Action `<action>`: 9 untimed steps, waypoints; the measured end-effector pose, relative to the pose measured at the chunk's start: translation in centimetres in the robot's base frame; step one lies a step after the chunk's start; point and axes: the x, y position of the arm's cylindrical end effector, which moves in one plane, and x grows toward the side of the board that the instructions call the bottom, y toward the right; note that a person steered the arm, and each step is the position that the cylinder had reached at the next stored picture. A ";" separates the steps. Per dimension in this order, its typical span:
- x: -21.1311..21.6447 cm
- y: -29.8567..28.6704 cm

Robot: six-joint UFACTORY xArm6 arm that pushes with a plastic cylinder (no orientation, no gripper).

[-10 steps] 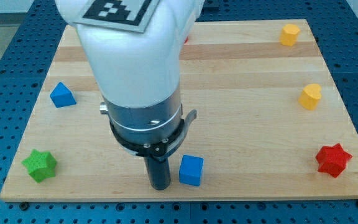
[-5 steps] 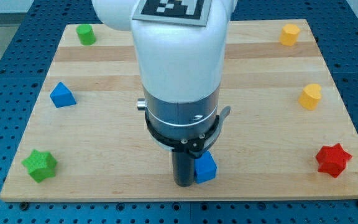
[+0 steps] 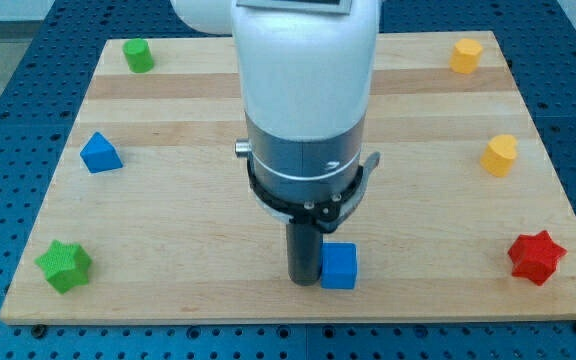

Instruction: Place the blue cube to the left side of red star

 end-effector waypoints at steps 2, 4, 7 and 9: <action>0.3 1.5; -1.3 2.4; -2.1 5.4; -2.1 8.2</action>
